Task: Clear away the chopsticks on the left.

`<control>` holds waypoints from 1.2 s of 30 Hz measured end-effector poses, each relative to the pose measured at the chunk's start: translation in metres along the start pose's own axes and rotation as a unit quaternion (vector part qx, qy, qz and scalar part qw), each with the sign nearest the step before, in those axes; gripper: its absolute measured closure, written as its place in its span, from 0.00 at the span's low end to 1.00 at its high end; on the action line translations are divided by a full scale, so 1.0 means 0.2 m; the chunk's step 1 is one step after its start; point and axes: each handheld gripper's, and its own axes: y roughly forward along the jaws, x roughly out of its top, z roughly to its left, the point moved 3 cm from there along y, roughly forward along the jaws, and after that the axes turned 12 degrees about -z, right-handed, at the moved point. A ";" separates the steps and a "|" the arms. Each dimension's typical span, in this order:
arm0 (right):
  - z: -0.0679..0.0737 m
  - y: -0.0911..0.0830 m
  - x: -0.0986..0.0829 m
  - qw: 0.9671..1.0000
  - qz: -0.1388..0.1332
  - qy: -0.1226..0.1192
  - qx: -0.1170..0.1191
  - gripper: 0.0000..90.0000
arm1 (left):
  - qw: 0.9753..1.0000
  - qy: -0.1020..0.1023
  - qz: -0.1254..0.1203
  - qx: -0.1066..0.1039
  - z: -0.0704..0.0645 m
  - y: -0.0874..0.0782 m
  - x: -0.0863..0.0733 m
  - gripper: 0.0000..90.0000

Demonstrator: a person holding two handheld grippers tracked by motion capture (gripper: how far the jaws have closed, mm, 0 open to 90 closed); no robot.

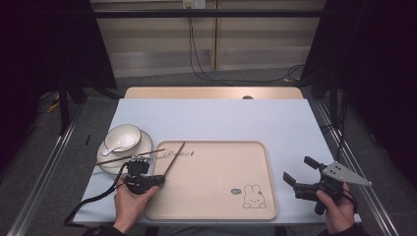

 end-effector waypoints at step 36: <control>0.00 0.00 0.00 1.000 -0.004 0.000 0.001 0.03 | 0.990 0.093 -0.077 -0.073 0.00 -0.11 0.06 0.23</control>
